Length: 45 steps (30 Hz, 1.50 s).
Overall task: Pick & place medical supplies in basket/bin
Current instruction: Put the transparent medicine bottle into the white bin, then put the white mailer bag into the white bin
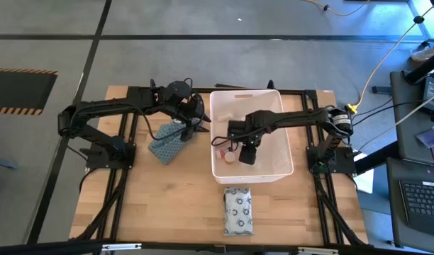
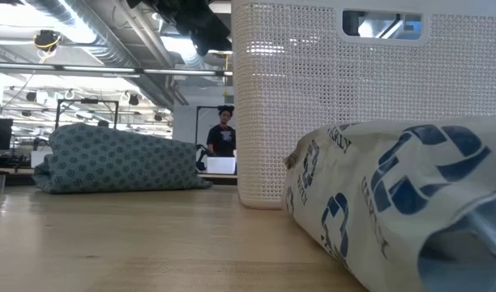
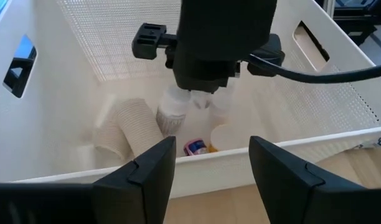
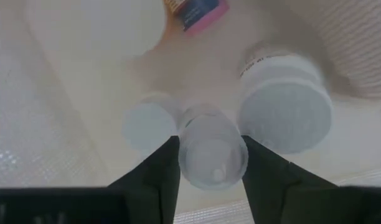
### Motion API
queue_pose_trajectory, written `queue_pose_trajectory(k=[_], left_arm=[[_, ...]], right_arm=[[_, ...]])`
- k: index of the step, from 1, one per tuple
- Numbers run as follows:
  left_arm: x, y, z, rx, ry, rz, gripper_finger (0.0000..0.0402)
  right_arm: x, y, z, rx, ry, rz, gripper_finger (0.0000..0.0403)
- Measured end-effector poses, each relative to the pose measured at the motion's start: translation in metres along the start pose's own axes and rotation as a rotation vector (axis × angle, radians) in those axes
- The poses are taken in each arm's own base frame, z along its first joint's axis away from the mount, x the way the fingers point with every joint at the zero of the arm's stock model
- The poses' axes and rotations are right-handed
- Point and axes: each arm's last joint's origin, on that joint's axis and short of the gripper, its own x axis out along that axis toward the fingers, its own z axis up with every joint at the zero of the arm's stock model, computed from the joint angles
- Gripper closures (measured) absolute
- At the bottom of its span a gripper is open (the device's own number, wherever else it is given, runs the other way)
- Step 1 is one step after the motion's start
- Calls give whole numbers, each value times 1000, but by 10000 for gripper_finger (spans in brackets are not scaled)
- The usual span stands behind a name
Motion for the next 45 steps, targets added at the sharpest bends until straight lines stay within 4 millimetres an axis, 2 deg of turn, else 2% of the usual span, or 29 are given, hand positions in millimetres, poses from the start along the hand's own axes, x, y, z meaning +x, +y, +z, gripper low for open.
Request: queue_pose_trajectory(k=[7, 10, 16, 23, 37, 42, 45], left_arm=[[0, 0, 0, -15, 4, 0, 204], [0, 0, 0, -17, 4, -1, 203], [0, 0, 0, -17, 3, 0, 203], [0, 0, 0, -18, 2, 0, 203], [0, 0, 0, -18, 2, 0, 203], [0, 0, 0, -22, 2, 0, 203], [0, 0, 0, -26, 2, 0, 203]], right_arm=[[15, 3, -1, 30, -30, -6, 262], [29, 4, -9, 25, 31, -18, 262], [34, 4, -9, 13, 2, -20, 262], [34, 5, -7, -9, -24, -13, 250], [33, 5, -8, 51, -20, -14, 170], [23, 4, -12, 66, -24, -12, 153], [9, 4, -16, 80, -68, -1, 151]])
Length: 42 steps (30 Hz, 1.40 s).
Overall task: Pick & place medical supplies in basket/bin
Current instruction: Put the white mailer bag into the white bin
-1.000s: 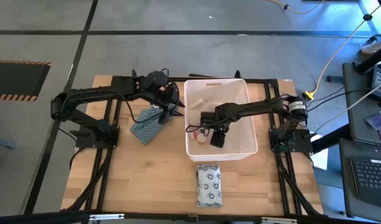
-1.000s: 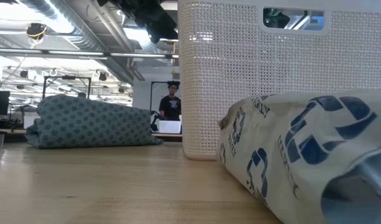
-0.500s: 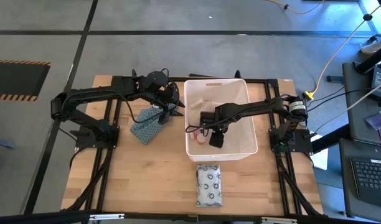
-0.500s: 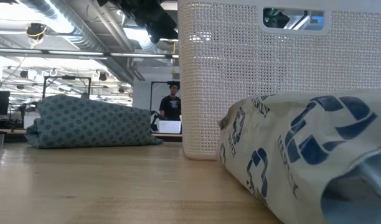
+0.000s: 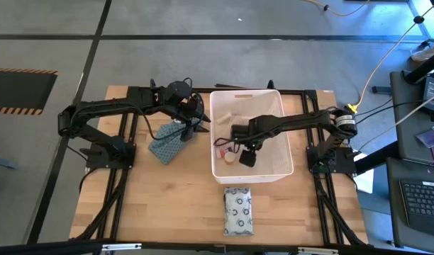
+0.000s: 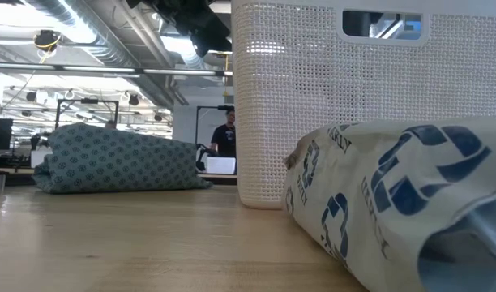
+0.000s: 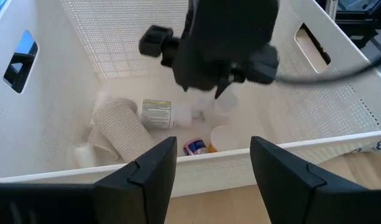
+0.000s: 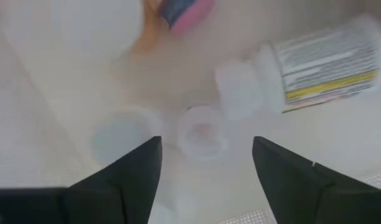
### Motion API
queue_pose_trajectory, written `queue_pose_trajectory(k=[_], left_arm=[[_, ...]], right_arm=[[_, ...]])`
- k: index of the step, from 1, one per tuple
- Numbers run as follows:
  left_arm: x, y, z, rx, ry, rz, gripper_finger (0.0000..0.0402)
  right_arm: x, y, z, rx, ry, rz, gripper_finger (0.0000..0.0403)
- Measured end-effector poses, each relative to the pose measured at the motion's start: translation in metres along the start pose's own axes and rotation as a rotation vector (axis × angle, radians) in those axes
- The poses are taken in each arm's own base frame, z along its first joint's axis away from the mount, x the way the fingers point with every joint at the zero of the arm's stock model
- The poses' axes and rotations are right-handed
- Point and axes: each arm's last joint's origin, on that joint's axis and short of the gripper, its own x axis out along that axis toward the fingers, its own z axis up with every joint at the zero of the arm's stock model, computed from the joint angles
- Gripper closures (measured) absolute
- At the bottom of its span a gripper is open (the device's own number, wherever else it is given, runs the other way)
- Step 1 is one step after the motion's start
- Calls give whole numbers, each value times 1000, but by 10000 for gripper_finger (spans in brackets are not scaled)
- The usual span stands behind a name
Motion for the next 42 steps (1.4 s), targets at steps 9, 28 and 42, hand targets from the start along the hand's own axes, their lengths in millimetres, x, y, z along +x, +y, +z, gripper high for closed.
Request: queue_pose_trajectory(k=[9, 28, 42], left_arm=[[-1, -1, 0, -15, -3, 0, 203], [-25, -84, 15, 180, -102, -220, 203], [-16, -151, 2, 263, 0, -443, 203]], right_arm=[[-77, -9, -25, 151, -282, -8, 151], [-215, 66, -139, -139, -923, 625, 151], [-163, 183, -207, 268, -627, 787, 151]])
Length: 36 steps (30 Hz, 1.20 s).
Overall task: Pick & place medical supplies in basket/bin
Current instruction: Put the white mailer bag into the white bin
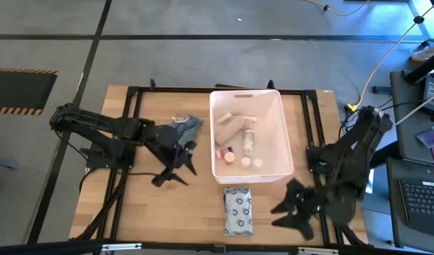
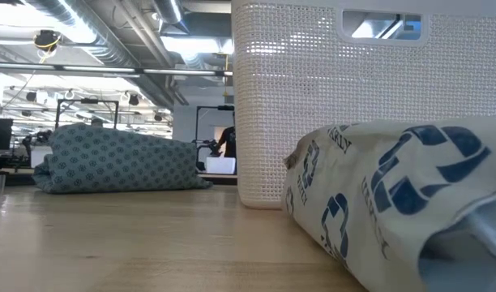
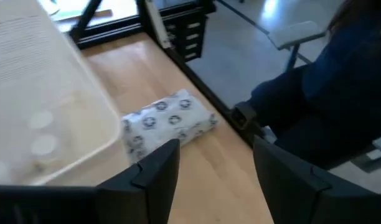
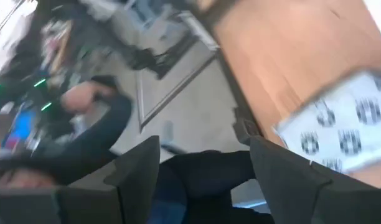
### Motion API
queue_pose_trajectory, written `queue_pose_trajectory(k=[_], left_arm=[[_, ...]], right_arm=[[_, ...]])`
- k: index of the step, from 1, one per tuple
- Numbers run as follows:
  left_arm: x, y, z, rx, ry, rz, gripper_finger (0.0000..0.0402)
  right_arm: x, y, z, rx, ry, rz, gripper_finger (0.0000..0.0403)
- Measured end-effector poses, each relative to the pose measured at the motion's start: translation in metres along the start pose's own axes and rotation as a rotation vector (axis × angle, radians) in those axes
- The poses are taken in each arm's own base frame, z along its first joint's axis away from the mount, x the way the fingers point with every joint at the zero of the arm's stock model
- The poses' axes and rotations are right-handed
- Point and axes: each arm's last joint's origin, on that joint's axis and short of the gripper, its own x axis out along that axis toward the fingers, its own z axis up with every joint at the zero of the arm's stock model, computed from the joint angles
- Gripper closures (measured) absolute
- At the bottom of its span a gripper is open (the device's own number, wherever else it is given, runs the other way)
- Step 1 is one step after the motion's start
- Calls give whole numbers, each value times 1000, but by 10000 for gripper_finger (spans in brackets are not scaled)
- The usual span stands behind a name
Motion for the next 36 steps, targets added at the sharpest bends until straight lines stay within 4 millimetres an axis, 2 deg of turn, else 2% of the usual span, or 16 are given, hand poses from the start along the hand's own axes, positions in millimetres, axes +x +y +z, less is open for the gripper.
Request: queue_pose_trajectory(k=[6, 12, 24, 36], left_arm=[[15, -26, -6, 34, 16, -27, 203], [39, -47, -25, 36, -3, -37, 203], [80, -74, -66, 35, -123, 91, 203], [128, -87, -86, 60, -134, 47, 203]], right_arm=[[46, -13, -59, 176, -100, -161, 151], [88, -35, -91, 262, -123, -278, 151], [125, -63, -113, 292, -152, -392, 151], [156, -90, -119, 299, -135, -505, 151]])
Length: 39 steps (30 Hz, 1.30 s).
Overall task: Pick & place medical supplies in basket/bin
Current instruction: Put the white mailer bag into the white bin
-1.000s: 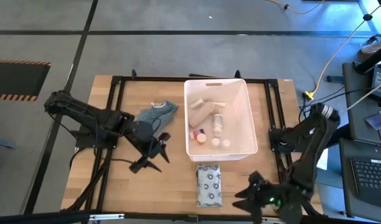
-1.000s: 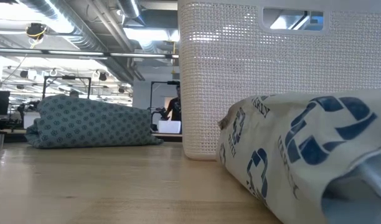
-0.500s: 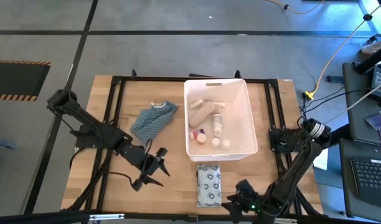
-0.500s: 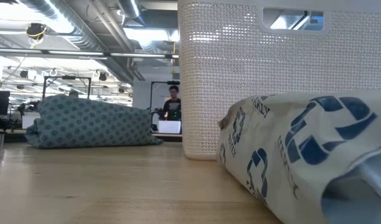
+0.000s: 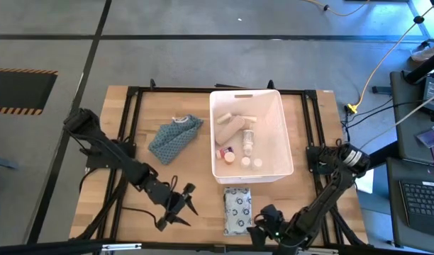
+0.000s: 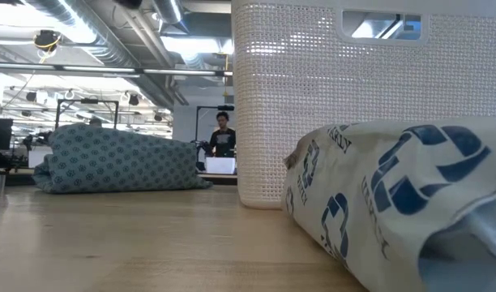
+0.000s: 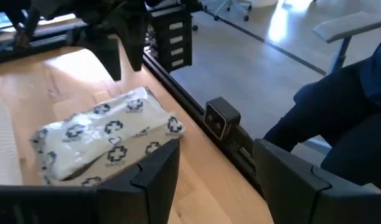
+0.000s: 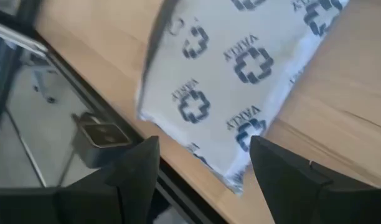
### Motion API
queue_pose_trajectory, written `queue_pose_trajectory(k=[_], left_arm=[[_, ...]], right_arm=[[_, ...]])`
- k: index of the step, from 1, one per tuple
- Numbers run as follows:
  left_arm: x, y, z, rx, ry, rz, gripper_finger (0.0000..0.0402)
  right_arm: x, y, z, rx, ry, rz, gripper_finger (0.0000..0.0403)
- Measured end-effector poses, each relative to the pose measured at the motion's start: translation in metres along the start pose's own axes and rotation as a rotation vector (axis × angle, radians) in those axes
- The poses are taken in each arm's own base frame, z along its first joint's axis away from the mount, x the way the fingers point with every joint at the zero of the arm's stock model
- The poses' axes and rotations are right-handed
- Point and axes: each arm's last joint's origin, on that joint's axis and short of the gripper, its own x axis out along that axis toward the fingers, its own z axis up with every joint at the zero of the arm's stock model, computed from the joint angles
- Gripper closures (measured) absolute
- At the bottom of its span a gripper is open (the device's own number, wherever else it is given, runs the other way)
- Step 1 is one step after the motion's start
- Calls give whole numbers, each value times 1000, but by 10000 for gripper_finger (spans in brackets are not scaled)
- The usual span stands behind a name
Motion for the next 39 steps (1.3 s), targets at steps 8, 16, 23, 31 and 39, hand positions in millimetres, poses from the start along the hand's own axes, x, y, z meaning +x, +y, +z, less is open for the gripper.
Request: queue_pose_trajectory(k=[8, 16, 23, 31, 39], left_arm=[[35, 1, -24, -13, -4, 61, 203], [67, 14, -48, -125, -85, 95, 203], [84, 27, -78, -248, -46, 274, 203], [100, 30, -99, -321, -130, 310, 203], [122, 35, -100, -343, -151, 314, 203]], right_arm=[[1, 0, 0, -39, 45, -18, 151], [4, 0, 4, 13, 34, -35, 157], [5, -2, 8, -3, 20, -65, 172], [6, -3, 9, -6, 15, -75, 177], [9, -4, 14, -9, 6, -107, 177]])
